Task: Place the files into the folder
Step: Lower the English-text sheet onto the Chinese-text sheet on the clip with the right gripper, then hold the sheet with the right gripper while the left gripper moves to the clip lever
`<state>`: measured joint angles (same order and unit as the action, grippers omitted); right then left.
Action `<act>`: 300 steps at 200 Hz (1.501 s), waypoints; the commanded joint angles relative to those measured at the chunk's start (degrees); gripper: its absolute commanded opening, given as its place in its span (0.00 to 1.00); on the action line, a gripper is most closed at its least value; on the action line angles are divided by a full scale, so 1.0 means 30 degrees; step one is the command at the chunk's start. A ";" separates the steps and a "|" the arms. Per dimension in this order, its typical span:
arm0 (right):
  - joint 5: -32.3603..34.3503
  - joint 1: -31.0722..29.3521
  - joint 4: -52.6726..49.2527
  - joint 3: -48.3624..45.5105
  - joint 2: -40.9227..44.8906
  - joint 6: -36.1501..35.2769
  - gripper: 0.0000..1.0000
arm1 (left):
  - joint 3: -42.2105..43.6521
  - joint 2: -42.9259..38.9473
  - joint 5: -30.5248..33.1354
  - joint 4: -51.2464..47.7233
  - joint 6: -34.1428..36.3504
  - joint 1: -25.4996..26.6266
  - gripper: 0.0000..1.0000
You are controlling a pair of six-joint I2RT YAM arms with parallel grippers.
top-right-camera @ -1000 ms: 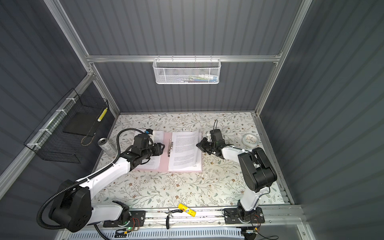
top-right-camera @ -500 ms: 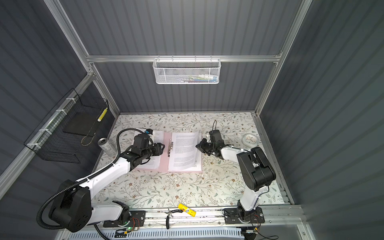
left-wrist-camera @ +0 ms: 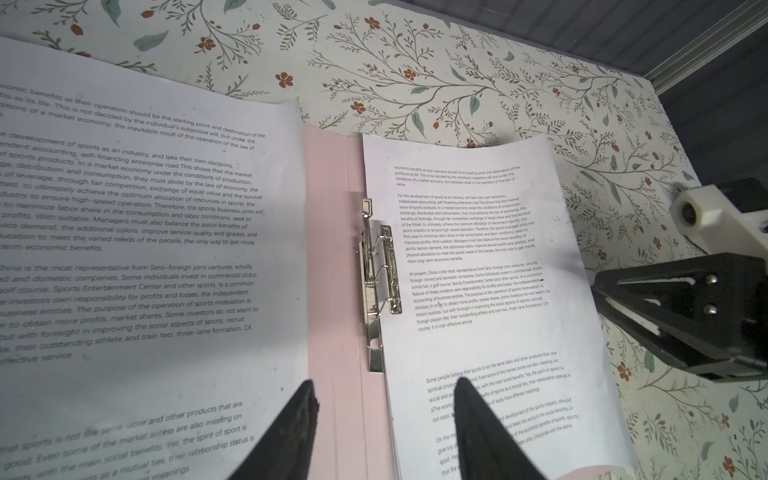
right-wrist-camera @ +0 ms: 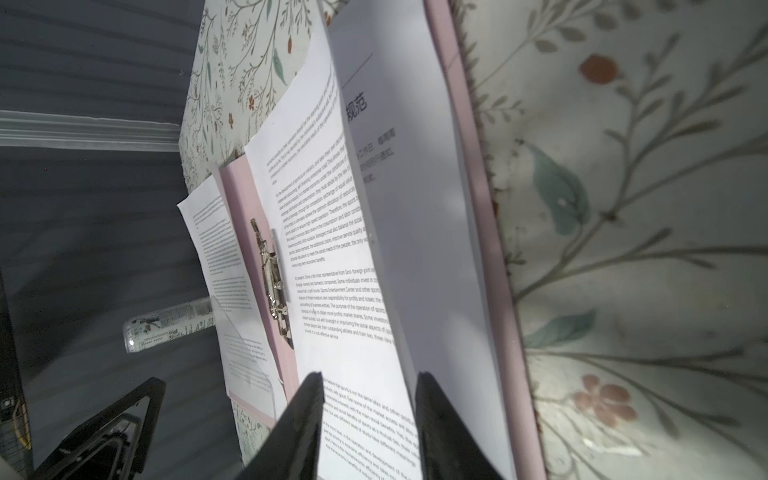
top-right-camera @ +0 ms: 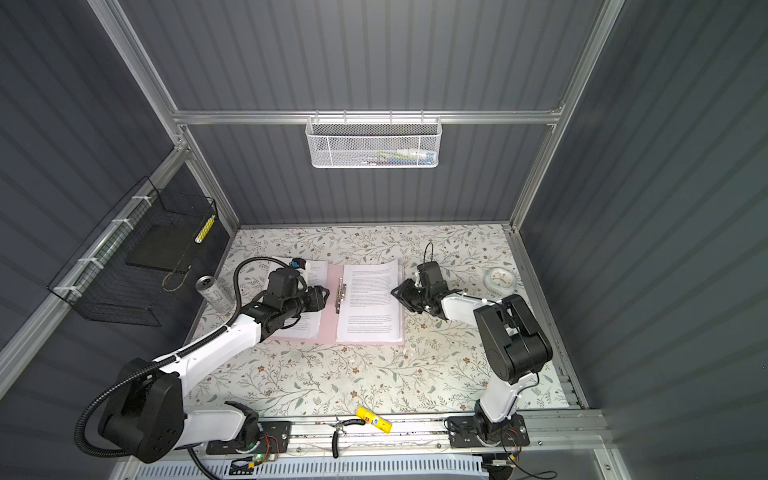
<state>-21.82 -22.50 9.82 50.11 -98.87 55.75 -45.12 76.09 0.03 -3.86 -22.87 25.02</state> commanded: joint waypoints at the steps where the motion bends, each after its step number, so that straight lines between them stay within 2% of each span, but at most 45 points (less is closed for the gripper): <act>1: 0.1716 -0.0030 -0.1742 0.0201 0.1240 -0.1234 0.42 | -0.0201 0.0138 0.0123 -0.0298 0.0212 -0.0106 0.54; 55: 0.3190 0.0204 -0.4647 0.0528 0.3322 -0.3169 0.44 | -0.0248 0.0239 0.0223 -0.0209 0.0216 -0.0113 0.55; 71: 0.3296 0.0210 -0.5080 0.0632 0.3780 -0.3626 0.42 | -0.0277 0.0350 0.0189 -0.0121 0.0234 -0.0107 0.55; 103: 0.1917 0.0184 -0.4857 0.1301 0.3716 -0.4243 0.27 | -0.0289 0.0740 -0.0331 0.0433 0.0215 -0.0121 0.54; 118: 0.1045 0.0176 -0.4167 0.1675 0.3282 -0.4429 0.24 | -0.0312 0.1189 -0.0686 0.0839 0.0183 -0.0110 0.52; 125: -0.0153 0.0176 -0.3676 0.1750 0.3024 -0.4460 0.23 | -0.0359 0.1448 -0.0808 0.0981 0.0162 -0.0106 0.52; 157: -0.2211 -0.0026 -0.3150 0.2675 0.1582 -0.4256 0.21 | -0.0616 0.2274 -0.1184 0.1352 0.0289 -0.0107 0.51; 270: -0.3996 -0.0746 -0.3429 0.4289 -0.1032 -0.4781 0.19 | -0.1668 0.3562 -0.1446 0.1820 0.0828 -0.0110 0.52; 300: -0.4256 -0.0753 -0.1280 0.3486 -0.1165 -0.4232 0.15 | -0.2020 0.3979 -0.1333 0.1969 0.0911 -0.0116 0.52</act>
<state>-32.95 -24.45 1.50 61.52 -101.91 42.92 -48.71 86.98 -3.25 1.13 -21.37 25.02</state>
